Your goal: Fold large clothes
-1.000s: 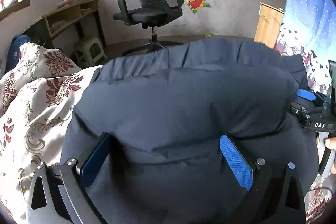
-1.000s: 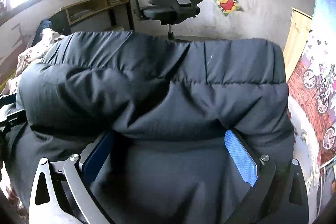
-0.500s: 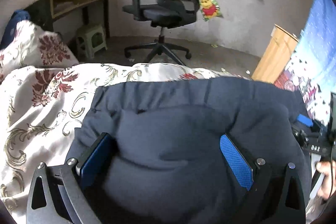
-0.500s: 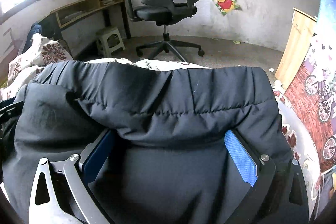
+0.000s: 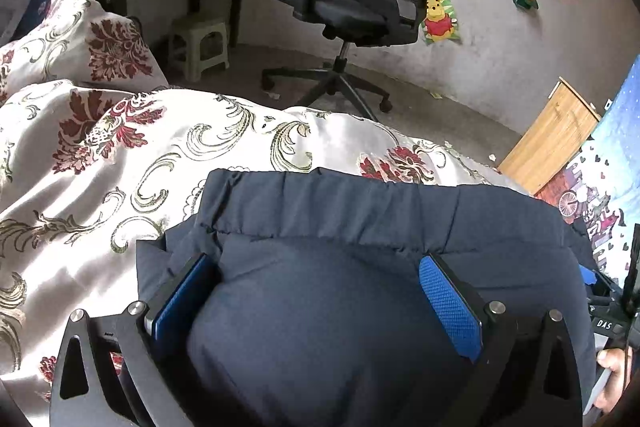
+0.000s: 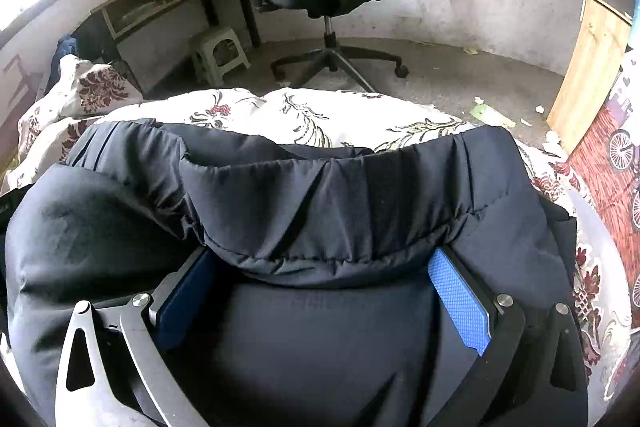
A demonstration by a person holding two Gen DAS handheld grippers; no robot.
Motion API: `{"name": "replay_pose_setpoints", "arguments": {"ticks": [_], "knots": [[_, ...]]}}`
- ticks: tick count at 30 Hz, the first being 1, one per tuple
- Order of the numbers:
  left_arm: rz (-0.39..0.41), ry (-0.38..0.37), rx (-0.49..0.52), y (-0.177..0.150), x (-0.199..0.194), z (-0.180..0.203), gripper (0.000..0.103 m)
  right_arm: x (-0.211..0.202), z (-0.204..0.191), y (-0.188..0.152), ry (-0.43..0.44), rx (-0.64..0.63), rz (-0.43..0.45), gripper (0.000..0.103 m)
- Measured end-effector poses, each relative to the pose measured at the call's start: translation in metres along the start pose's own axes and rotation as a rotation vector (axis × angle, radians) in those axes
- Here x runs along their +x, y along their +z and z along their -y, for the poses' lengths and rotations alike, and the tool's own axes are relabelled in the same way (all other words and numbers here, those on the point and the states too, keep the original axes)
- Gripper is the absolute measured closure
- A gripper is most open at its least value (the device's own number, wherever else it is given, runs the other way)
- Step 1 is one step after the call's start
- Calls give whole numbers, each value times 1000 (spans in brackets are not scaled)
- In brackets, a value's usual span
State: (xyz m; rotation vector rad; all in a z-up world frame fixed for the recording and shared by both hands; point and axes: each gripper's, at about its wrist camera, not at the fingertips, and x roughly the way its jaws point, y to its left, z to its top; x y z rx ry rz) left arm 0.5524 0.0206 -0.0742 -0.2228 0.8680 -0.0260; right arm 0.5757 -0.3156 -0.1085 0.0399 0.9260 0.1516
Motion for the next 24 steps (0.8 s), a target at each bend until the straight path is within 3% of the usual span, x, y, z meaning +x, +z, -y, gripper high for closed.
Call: {"name": "replay_pose_setpoints", "arguments": {"ticks": [7, 24], "knots": [[38, 51, 40, -8, -4, 7, 0, -1, -4, 0, -14, -19, 5, 1], [41, 55, 45, -11, -1, 6, 0, 1, -9, 0, -40, -38, 2, 1]]}}
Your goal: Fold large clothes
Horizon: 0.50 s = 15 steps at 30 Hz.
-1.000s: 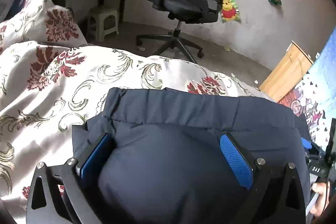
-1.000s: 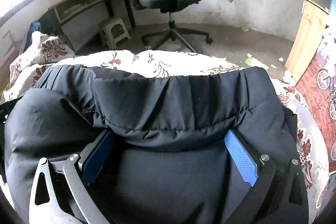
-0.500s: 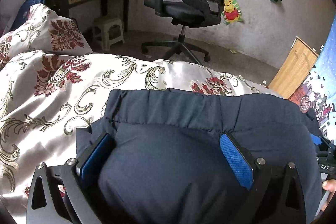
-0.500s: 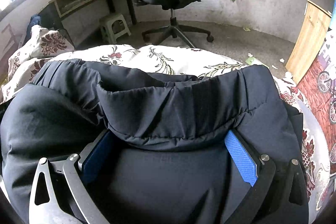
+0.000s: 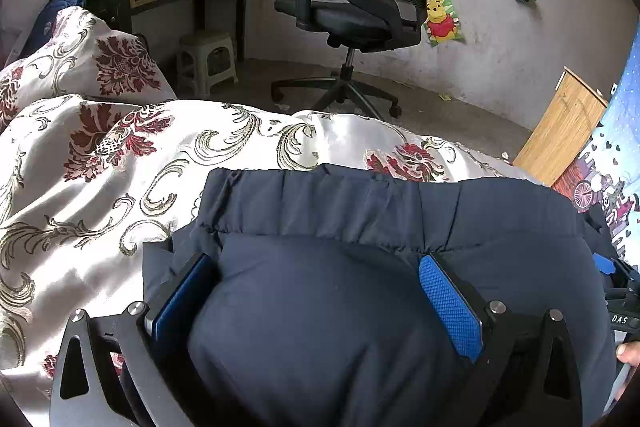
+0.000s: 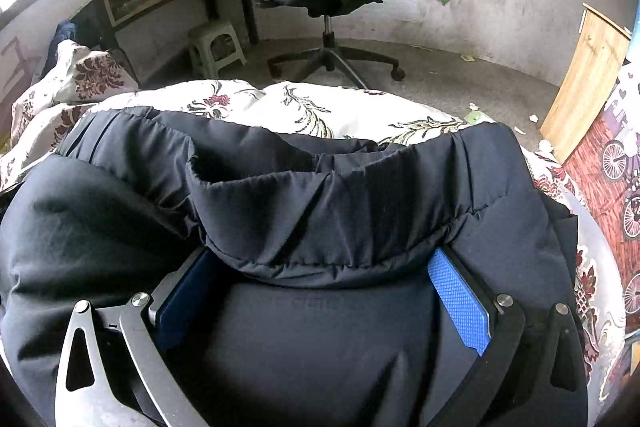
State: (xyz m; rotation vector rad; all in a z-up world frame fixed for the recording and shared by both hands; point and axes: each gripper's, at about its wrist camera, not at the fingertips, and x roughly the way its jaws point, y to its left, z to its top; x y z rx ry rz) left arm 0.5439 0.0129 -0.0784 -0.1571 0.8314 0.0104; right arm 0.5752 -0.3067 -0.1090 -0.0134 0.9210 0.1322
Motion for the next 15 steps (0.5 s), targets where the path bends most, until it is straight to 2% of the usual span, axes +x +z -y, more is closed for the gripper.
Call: {"name": "replay_pose_setpoints", "arguments": {"ticks": [15], "knots": [[1, 0, 2, -1, 1, 0, 0, 1, -1, 0, -4, -3, 0, 1]]}}
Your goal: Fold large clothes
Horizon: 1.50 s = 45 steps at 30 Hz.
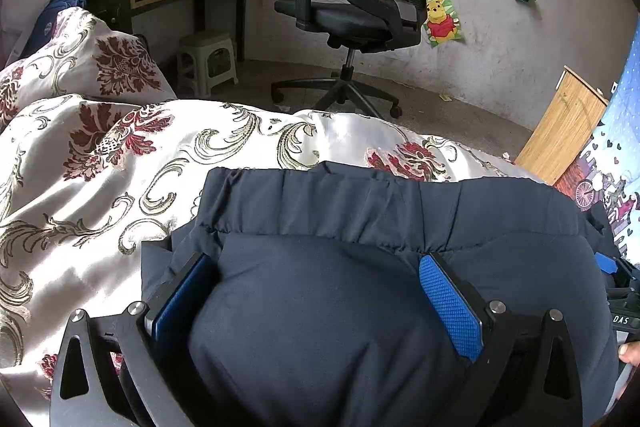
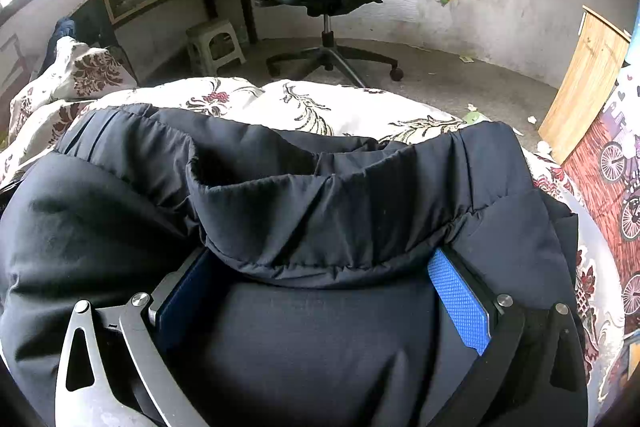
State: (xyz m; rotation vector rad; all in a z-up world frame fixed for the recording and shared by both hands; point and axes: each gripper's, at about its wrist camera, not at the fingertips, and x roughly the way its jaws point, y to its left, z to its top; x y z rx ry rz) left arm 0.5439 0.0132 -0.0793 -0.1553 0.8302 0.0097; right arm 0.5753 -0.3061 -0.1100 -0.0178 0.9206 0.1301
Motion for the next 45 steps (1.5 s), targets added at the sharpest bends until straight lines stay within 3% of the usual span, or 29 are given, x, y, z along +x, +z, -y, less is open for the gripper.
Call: {"name": "replay_pose_setpoints", "arguments": {"ticks": [21, 32, 39, 45], "knots": [[0, 0, 0, -1, 1, 0, 0, 0, 1, -1, -8, -4, 0, 1], [-17, -51, -45, 0, -5, -12, 0, -7, 1, -5, -27, -6, 35, 1], [-10, -84, -66, -2, -35, -43, 0, -35, 22, -17, 43, 17, 93, 1], [-25, -157, -22, -12, -55, -92, 0, -72, 54, -36, 16, 15, 151, 1]]}}
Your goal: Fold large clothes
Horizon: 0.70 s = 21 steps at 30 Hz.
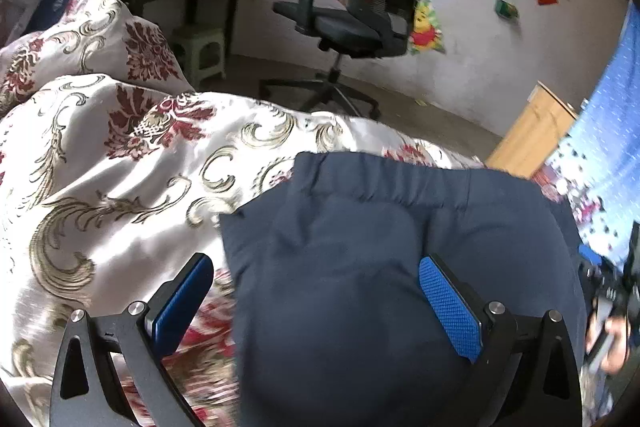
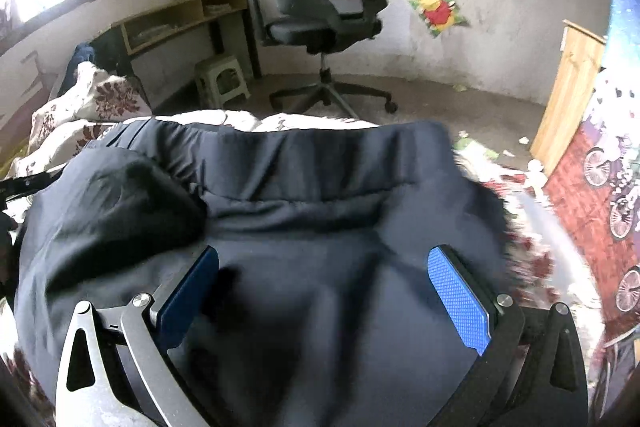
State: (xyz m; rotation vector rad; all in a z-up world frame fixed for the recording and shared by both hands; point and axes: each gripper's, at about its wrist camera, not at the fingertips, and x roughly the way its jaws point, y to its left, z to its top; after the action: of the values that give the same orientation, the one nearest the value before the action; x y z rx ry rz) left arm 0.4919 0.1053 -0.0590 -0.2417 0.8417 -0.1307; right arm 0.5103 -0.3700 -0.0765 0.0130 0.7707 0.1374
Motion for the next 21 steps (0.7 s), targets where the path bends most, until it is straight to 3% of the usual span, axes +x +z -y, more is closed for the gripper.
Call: {"name": "replay_pose_setpoints", "arguments": {"ticks": [6, 13, 17, 21], "knots": [[-171, -149, -23, -12, 21, -34, 0, -23, 63, -7, -63, 103, -29, 1], [-297, -306, -112, -10, 48, -55, 0, 0, 141, -29, 64, 375, -156, 1], [-364, -398, -169, -11, 66, -65, 0, 12, 155, -25, 112, 369, -185, 1], [-374, -431, -190, -12, 71, -68, 0, 28, 154, -17, 121, 345, -231, 1]]}}
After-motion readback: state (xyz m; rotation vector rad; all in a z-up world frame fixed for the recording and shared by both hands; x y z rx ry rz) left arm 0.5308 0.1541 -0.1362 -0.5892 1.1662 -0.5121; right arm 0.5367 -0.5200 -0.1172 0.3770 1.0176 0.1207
